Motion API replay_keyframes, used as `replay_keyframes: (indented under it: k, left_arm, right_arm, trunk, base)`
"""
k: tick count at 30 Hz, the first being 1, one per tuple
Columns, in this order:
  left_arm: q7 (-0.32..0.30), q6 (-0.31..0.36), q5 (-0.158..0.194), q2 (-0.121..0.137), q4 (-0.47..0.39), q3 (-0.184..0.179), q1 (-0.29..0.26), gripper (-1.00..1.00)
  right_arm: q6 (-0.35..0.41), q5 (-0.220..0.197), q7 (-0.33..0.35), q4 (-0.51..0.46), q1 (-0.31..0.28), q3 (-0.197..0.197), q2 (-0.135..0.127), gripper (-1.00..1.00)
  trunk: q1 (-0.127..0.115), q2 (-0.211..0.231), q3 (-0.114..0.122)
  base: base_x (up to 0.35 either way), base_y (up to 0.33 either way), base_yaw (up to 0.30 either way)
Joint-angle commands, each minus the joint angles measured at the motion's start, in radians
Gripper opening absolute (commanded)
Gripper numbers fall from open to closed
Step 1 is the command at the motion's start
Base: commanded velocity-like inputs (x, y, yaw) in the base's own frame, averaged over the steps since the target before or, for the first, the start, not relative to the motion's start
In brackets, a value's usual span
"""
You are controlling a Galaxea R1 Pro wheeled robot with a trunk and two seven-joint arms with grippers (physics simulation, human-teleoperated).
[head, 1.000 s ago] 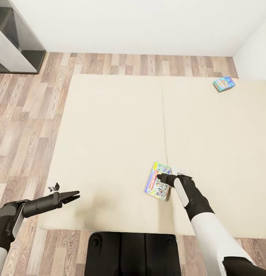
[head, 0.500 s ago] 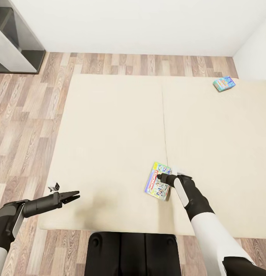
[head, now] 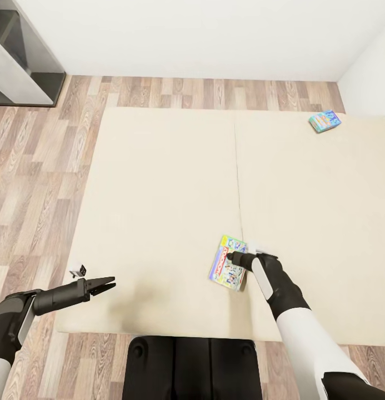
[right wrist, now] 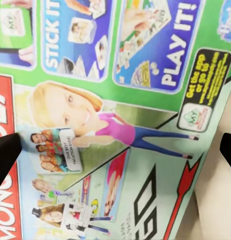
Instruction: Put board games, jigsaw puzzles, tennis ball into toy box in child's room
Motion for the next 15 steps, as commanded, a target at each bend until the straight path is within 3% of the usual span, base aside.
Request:
replay_keyframes:
  k: [1, 6, 15]
  left_arm:
    - [-0.004, 0.011, -0.001, 0.000, 0.000, 0.000, 0.000, 1.00]
    - [-0.004, 0.011, -0.001, 0.000, 0.000, 0.000, 0.000, 1.00]
    - [-0.004, 0.011, -0.001, 0.000, 0.000, 0.000, 0.000, 1.00]
  right_arm:
    - [0.004, -0.017, 0.006, 0.021, 0.000, -0.001, 0.001, 1.00]
    - [0.006, -0.017, 0.054, 0.021, 0.000, -0.001, 0.001, 1.00]
    - [0.007, -0.017, 0.065, 0.019, 0.000, 0.000, 0.001, 1.00]
  trunk:
    - [0.001, -0.001, -0.001]
    - [0.001, -0.001, -0.001]
    - [0.001, -0.001, -0.001]
  base:
    - [0.000, 0.000, 0.000]
    - [0.000, 0.000, 0.000]
    - [0.000, 0.000, 0.000]
